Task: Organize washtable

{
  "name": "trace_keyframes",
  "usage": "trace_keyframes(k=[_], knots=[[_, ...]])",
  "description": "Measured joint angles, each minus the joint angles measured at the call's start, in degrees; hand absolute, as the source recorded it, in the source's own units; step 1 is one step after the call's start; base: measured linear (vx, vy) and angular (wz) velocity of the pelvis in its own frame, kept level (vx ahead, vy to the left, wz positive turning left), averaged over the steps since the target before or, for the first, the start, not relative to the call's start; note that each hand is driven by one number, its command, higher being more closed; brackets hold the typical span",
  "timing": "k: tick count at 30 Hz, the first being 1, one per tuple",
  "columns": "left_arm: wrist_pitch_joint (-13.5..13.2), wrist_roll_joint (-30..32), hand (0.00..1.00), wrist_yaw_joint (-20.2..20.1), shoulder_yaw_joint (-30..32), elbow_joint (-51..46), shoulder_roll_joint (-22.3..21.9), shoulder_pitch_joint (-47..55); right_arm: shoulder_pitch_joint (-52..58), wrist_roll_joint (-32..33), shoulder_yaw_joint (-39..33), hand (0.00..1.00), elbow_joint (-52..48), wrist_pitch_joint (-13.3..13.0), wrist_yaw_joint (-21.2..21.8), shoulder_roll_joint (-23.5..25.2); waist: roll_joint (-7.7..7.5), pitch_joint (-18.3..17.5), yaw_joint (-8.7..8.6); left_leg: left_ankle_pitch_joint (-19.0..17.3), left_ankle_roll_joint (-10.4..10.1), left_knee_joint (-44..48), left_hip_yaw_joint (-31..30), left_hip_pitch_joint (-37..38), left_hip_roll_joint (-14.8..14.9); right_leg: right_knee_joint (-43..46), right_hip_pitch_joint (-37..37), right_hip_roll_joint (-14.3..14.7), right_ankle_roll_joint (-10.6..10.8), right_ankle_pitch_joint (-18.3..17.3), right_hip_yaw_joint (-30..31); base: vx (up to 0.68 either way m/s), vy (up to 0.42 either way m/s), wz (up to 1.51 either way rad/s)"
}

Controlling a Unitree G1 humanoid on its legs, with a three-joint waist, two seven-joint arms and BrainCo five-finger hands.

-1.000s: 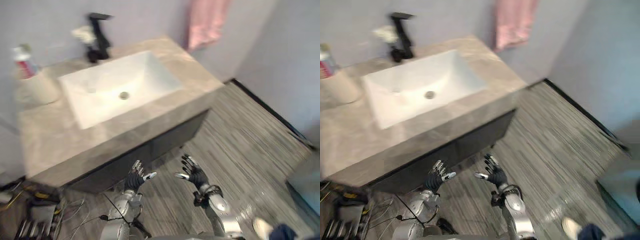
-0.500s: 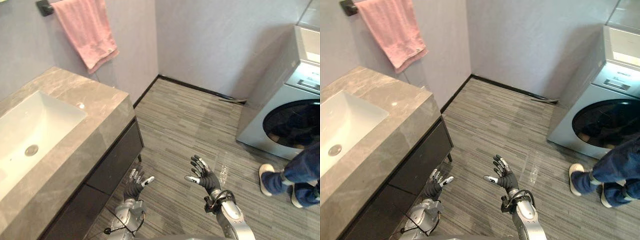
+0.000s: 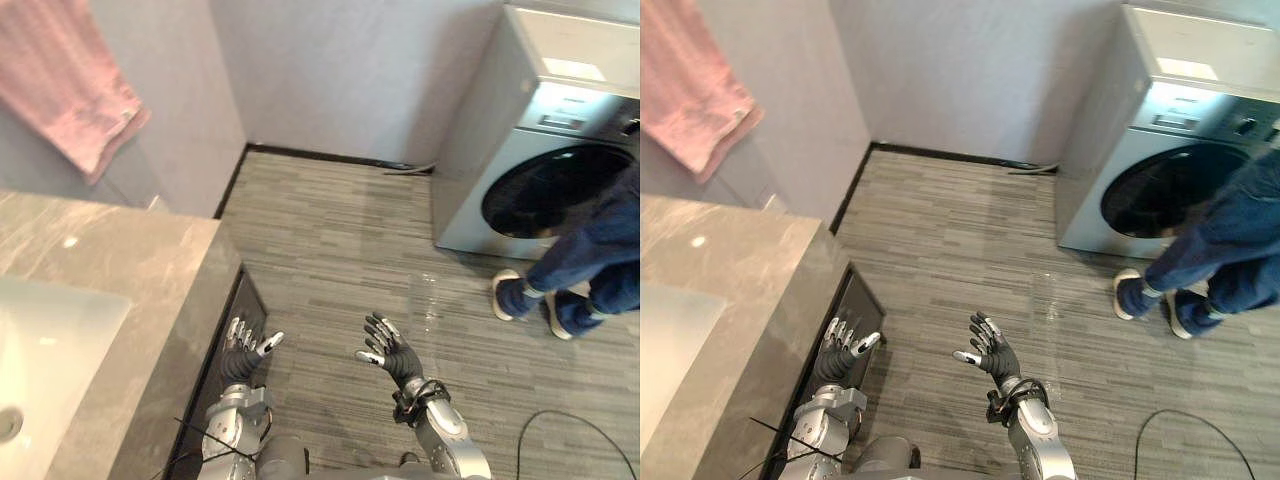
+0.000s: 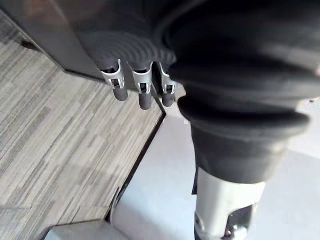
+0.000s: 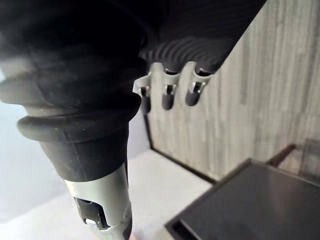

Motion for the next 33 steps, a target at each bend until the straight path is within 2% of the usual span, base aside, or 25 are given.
trace_keyframes(k=[3, 6, 8, 9, 11, 12, 13, 14, 17, 18, 19, 20, 22, 24, 26, 27, 28, 29, 30, 31, 32, 33], knots=[[0.3, 1.3, 0.00, 0.2, -2.5, 0.0, 0.6, 0.4, 0.6, 0.0, -0.8, 0.00, 0.0, 0.0, -1.2, 0.5, -1.08, -0.6, -0.94, 0.0, 0.0, -2.0, 4.5, 1.7, 1.0, 0.3, -2.6, 0.6, -0.2, 0.1, 5.3, 0.04, 0.034, -0.90], [0.8, 2.1, 0.00, 0.1, -4.5, 0.1, 0.6, 1.8, 2.1, -0.1, -1.7, 0.00, 0.0, 0.0, -1.8, 0.4, -1.01, -0.8, -1.30, 0.0, 0.0, -4.6, 10.7, 6.1, 2.6, 1.7, -5.8, 2.8, -1.7, 1.6, 11.5, 0.01, 0.018, -1.25], [0.9, 2.4, 0.00, 0.0, -4.6, 0.1, 0.6, 1.4, 2.7, -0.1, -2.0, 0.00, -0.1, 0.0, -1.9, 0.4, -0.92, -0.8, -1.43, 0.0, -0.1, -5.9, 13.3, 7.4, 3.2, 3.1, -7.7, 3.5, -1.7, 2.2, 12.0, 0.00, 0.010, -1.23], [1.1, 2.7, 0.00, -0.1, -4.3, 1.1, 0.6, 0.8, 3.2, -0.2, -2.0, 0.00, -0.3, 0.0, -1.8, 0.4, -0.45, -0.9, -2.09, 0.0, -0.1, -7.5, 16.7, 8.6, 3.7, 5.5, -10.6, 4.3, -2.7, 3.3, 6.5, -0.01, 0.006, -1.16], [1.5, 2.8, 0.00, -0.1, -3.6, 1.7, 0.5, 0.3, 3.8, -0.6, -1.9, 0.00, -0.3, 0.0, -1.6, 0.5, 0.36, -0.5, -2.83, 0.0, -0.1, -8.6, 20.5, 10.4, 4.4, 7.3, -12.3, 4.0, -5.0, 4.9, -4.9, -0.01, 0.005, -1.29], [2.0, 2.8, 0.00, -0.1, -3.2, 2.2, 0.4, -0.1, 4.1, -0.7, -2.1, 0.00, -0.3, 0.0, -1.5, 0.4, 1.23, -0.1, -3.01, 0.0, -0.1, -9.1, 23.6, 12.2, 5.0, 7.4, -12.3, 3.8, -7.8, 6.1, -13.4, -0.04, -0.015, -1.59], [2.1, 2.8, 0.00, -0.1, -2.8, 2.7, 0.5, -0.3, 4.7, -0.8, -3.1, 0.00, -0.4, 0.0, -1.2, 0.4, 1.95, -0.2, -3.53, 0.0, -0.1, -10.6, 26.5, 14.2, 4.6, 7.8, -12.7, 3.4, -11.9, 4.9, -20.5, -0.07, -0.031, -1.50], [2.3, 2.8, 0.00, -0.1, -2.0, 2.9, 0.5, -0.7, 5.0, -0.8, -3.8, 0.00, -0.4, 0.0, -1.0, 0.9, 2.01, -0.1, -4.18, 0.0, -0.1, -11.5, 28.7, 15.2, 3.9, 8.5, -13.0, 2.7, -14.0, 3.5, -24.6, -0.06, -0.036, -1.15], [2.7, 2.0, 0.00, -0.1, 0.2, 3.0, 0.4, -2.1, 6.3, -1.5, -4.6, 0.00, -0.4, 0.3, -1.0, 1.3, 2.00, -0.3, -4.21, 0.0, -0.1, -13.1, 35.6, 17.6, 2.7, 8.7, -14.1, 3.0, -14.8, 2.8, -33.0, -0.05, -0.070, -1.30], [2.7, 2.0, 0.00, -0.1, 0.5, 3.2, 0.5, -2.3, 6.2, -1.8, -4.7, 0.00, -0.4, 0.3, -1.0, 1.3, 2.01, -0.3, -4.35, -0.1, -0.2, -13.6, 36.8, 18.0, 2.6, 8.7, -14.3, 3.0, -15.8, 1.9, -35.5, 0.00, -0.089, -1.08], [2.8, 2.0, 0.00, -0.1, 0.5, 4.0, 0.3, -2.8, 6.1, -1.9, -5.6, 0.00, -0.4, 0.3, -1.0, 1.4, 2.38, -0.3, -4.71, -0.2, -0.3, -14.4, 38.6, 18.7, 2.5, 9.4, -14.1, 2.7, -15.9, -0.7, -39.4, 0.05, -0.104, -0.88], [3.1, 2.0, 0.00, -0.1, 0.4, 4.2, 0.3, -3.7, 5.7, -2.2, -6.1, 0.00, -0.4, 0.3, -1.0, 1.3, 2.44, -0.4, -4.84, -0.2, -0.4, -15.0, 39.9, 19.1, 2.6, 10.4, -13.7, 2.3, -14.4, -1.8, -42.2, 0.09, -0.094, -0.87], [3.2, 2.1, 0.00, -0.1, 0.0, 5.7, 0.3, -5.1, 5.1, -2.5, -7.0, 0.00, -0.4, 0.3, -1.0, 1.0, 2.59, -0.4, -5.11, -0.1, -0.4, -14.5, 41.0, 19.5, 3.3, 11.1, -14.2, 3.4, -13.6, -2.7, -41.2, 0.15, -0.121, -0.67], [3.3, 2.1, 0.00, -0.1, -1.2, 7.7, 0.3, -6.3, 4.8, -2.8, -7.4, 0.00, -0.4, 0.3, -0.9, 0.9, 2.69, -0.4, -5.85, -0.2, -0.4, -10.3, 41.5, 19.3, 5.5, 11.4, -13.7, 4.7, -13.7, -3.6, -39.9, 0.22, -0.146, -0.51], [3.3, 2.1, 0.00, -0.1, -2.5, 8.5, 0.3, -6.3, 4.7, -2.7, -7.8, 0.00, -0.5, 0.3, -0.9, 0.7, 3.10, -0.5, -5.82, -0.1, -0.3, -2.8, 42.8, 19.2, 8.9, 11.9, -12.8, 6.5, -13.6, -4.7, -37.4, 0.17, -0.069, -0.72], [3.3, 2.1, 0.00, -0.2, -3.4, 9.6, 0.3, -6.2, 4.8, -2.4, -7.8, 0.00, -1.1, 0.3, -0.9, -0.2, 4.20, -0.9, -5.80, 0.3, 0.2, 3.7, 43.1, 18.9, 12.2, 11.6, -11.8, 8.4, -13.5, -5.5, -35.7, 0.24, -0.022, -0.91], [3.3, 2.1, 0.00, -0.2, -3.8, 10.5, 0.2, -6.1, 5.1, -2.0, -7.9, 0.00, -2.1, 0.3, -1.0, -1.3, 5.31, -1.4, -5.79, 2.5, 2.3, 11.1, 42.2, 17.5, 15.2, 10.2, -10.4, 10.6, -13.6, -5.8, -33.6, 0.29, -0.027, -1.04], [3.3, 2.1, 0.00, -0.2, -3.8, 11.0, 0.2, -5.8, 5.4, -1.6, -7.9, 0.00, -2.6, 0.3, -1.0, -1.9, 5.36, -1.5, -5.71, 7.2, 3.0, 17.2, 40.0, 15.5, 17.1, 8.2, -8.6, 11.8, -14.0, -5.9, -31.7, 0.31, -0.025, -1.04], [3.2, 2.1, 0.00, -0.2, -3.7, 12.2, 0.4, -5.1, 5.2, -1.4, -8.1, 0.00, -3.1, 0.2, -1.1, -2.0, 5.11, -1.7, -5.20, 6.5, 3.3, 22.9, 36.3, 12.9, 18.5, 6.3, -6.7, 12.2, -13.9, -5.7, -29.2, 0.24, -0.020, -0.96], [3.2, 2.1, 0.00, -0.2, -3.9, 12.8, 0.3, -4.9, 5.3, -0.6, -8.9, 0.00, -3.8, 0.2, -1.1, -2.1, 4.85, -1.8, -4.86, 5.9, 4.4, 26.0, 33.8, 10.7, 18.7, 5.4, -5.8, 12.2, -13.8, -5.7, -27.2, 0.23, -0.007, -0.86], [3.2, 2.1, 0.00, -0.2, -3.8, 13.0, 0.3, -4.5, 5.4, -0.3, -9.2, 0.00, -3.9, 0.1, -1.1, -2.3, 4.69, -1.9, -4.47, 5.6, 4.8, 27.5, 31.9, 9.1, 18.5, 4.9, -5.2, 12.1, -13.7, -5.6, -25.8, 0.22, 0.055, -1.01], [3.1, 1.9, 0.00, 0.0, -3.4, 13.0, 0.3, -3.3, 5.1, 0.1, -9.2, 0.00, -3.9, 0.0, -1.2, -2.7, 4.39, -1.8, -3.58, 4.8, 4.7, 29.3, 27.3, 6.1, 17.2, 4.1, -4.2, 12.0, -13.6, -5.5, -22.3, 0.21, 0.116, -1.19]])
